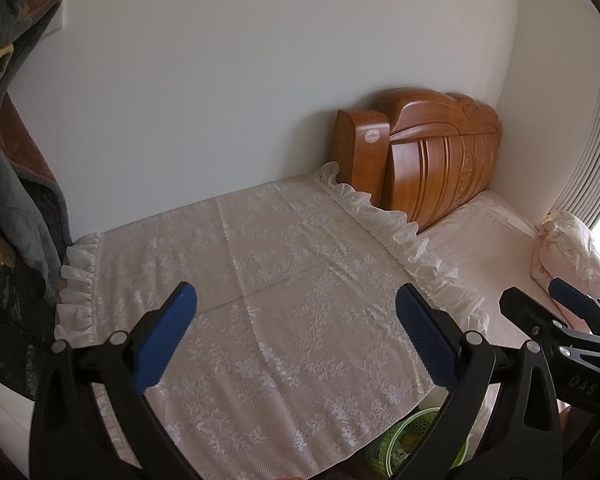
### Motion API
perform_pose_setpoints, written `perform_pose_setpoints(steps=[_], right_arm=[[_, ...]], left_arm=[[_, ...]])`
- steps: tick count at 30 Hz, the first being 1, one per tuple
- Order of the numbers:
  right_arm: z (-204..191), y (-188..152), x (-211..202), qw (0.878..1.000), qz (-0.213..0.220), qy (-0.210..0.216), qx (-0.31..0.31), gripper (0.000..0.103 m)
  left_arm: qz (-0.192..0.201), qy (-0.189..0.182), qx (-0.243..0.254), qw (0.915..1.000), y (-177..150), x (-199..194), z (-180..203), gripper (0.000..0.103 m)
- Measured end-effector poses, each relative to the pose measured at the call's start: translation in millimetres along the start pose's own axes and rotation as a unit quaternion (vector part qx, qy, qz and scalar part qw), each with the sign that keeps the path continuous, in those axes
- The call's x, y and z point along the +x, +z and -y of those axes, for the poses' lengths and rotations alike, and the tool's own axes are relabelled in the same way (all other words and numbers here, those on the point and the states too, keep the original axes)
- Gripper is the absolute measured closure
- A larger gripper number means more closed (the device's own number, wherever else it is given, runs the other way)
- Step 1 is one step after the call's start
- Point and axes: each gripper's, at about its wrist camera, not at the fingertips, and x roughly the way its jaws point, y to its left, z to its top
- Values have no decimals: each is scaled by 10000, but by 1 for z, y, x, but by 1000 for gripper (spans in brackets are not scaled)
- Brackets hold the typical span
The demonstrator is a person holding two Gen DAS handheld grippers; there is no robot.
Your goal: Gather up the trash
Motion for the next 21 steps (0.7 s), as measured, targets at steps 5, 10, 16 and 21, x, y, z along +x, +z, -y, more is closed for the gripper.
perform_pose_setpoints(steps=[5, 10, 16, 21], right_arm=[[-1, 1, 0, 10000, -4, 6, -14, 2], [-1, -1, 0, 10000, -10, -4, -12, 2], [0, -11, -2, 10000, -26, -19, -30, 2], [-2, -13, -2, 10000, -61, -19, -56, 2]], left_arm=[[5, 12, 19, 10000, -2, 0, 0, 8], [72, 84, 83, 9999, -3, -1, 1, 8], [-27, -64, -14, 10000, -3, -1, -2, 8], [-61, -112, 2, 9999, -3, -2, -3, 8]])
